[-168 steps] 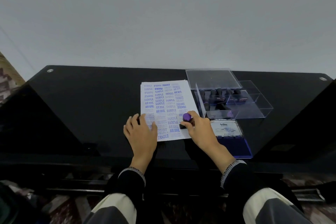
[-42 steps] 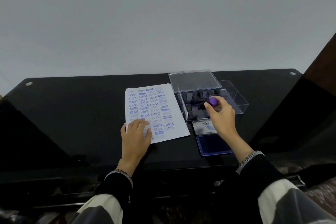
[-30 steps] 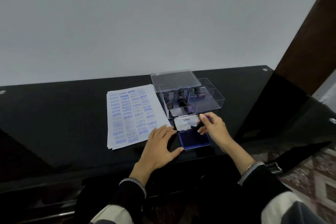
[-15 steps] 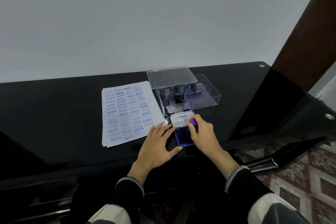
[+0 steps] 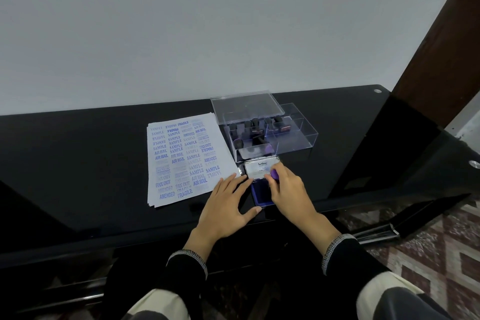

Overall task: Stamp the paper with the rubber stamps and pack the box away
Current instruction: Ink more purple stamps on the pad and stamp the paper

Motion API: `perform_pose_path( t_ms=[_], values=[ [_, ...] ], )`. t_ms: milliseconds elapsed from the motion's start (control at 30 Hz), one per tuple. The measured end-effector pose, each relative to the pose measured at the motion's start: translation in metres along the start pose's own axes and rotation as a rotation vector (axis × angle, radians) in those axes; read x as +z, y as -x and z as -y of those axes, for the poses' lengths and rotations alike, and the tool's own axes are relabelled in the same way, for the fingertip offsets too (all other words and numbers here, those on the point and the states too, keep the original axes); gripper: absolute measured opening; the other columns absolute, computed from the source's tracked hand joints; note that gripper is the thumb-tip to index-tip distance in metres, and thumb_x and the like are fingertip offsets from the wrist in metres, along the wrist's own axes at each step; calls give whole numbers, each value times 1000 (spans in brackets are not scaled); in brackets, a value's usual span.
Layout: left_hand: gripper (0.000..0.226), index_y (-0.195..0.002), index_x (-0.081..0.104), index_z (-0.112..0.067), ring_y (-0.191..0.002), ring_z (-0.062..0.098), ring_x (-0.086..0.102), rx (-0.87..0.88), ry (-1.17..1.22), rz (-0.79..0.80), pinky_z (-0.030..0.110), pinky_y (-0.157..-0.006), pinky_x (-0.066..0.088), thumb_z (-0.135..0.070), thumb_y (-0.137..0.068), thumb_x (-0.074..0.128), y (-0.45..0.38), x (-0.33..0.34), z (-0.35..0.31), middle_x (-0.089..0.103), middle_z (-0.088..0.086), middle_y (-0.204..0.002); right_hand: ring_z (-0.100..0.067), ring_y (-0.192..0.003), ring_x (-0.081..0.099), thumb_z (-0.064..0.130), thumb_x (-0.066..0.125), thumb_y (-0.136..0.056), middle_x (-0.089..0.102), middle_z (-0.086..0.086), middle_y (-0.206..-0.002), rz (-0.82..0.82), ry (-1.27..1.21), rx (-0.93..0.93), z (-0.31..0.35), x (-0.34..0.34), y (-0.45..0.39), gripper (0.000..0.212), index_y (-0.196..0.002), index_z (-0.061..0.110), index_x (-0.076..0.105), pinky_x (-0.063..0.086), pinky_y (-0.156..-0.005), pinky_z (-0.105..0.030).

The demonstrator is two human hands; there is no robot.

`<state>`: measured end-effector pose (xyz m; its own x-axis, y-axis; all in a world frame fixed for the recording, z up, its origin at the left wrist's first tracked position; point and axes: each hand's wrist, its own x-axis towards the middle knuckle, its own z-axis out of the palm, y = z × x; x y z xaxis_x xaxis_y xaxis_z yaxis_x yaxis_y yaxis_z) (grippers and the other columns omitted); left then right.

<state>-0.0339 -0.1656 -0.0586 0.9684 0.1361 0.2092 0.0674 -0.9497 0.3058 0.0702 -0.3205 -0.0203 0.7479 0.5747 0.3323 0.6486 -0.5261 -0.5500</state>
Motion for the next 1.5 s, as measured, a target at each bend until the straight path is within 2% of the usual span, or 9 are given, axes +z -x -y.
perform_pose_path(
  t_ms=[100,233,400,500,700,967,1100,1267,1500],
  values=[
    [75,-150,26,-30,-145,4,12,-4,135,-42,30,-120,2,-70,-88,37,1,-3,-2,25,-12,-155,-18,-63,51,19,53,-95,52,0,-75,-12,-49,14,0,-1,-1,13,-88,11,47,39,-55,-25],
    [42,-137,48,-28,-134,-1,33,-230,484,-331,27,-113,26,-39,-97,50,1,-19,2,44,-15,-143,-17,-60,45,17,52,-95,47,2,-76,-41,-1,0,2,2,4,13,-88,9,46,30,-51,-19],
    [26,-121,58,-20,-132,14,40,-451,331,-479,39,-111,34,-17,-98,47,9,-35,43,53,-5,-134,-17,-62,48,17,52,-95,48,2,-76,-39,-22,18,0,4,3,12,-87,11,45,32,-57,-21],
    [28,-122,59,-13,-138,26,34,-564,176,-435,48,-117,20,-16,-96,48,15,-44,71,53,4,-136,-13,-60,44,16,53,-95,46,3,-73,-30,-38,21,1,2,0,17,-84,17,39,28,-56,-18],
    [45,-138,49,-14,-148,25,7,-707,-2,-244,53,-116,-4,-35,-98,43,21,-52,93,33,4,-154,-14,-61,46,14,54,-95,46,4,-73,-79,-54,24,2,4,4,17,-85,17,41,31,-53,-16],
    [50,-143,43,-17,-147,23,12,-706,31,-218,54,-117,-1,-41,-99,40,32,-46,94,28,4,-156,-12,-65,51,13,55,-93,53,1,-80,-145,-91,23,-2,9,22,5,-95,12,50,36,-60,-7],
    [51,-144,41,-17,-147,23,13,-699,9,-211,54,-117,0,-41,-99,38,32,-45,94,27,4,-156,-10,-62,48,13,52,-94,50,3,-73,-87,-92,25,-1,6,6,12,-86,17,44,33,-56,-16],
    [51,-144,40,-17,-147,24,13,-696,-17,-203,54,-116,1,-42,-100,37,32,-44,95,27,5,-156,-7,-60,49,16,53,-95,47,7,-67,-16,-79,42,0,3,-10,13,-85,16,44,33,-51,-14],
    [52,-145,39,-17,-147,24,13,-696,-26,-197,55,-116,1,-42,-100,37,32,-44,95,27,5,-156,-10,-65,50,15,52,-95,50,2,-74,-101,-136,72,3,6,9,10,-88,16,46,37,-56,-13]
  ],
)
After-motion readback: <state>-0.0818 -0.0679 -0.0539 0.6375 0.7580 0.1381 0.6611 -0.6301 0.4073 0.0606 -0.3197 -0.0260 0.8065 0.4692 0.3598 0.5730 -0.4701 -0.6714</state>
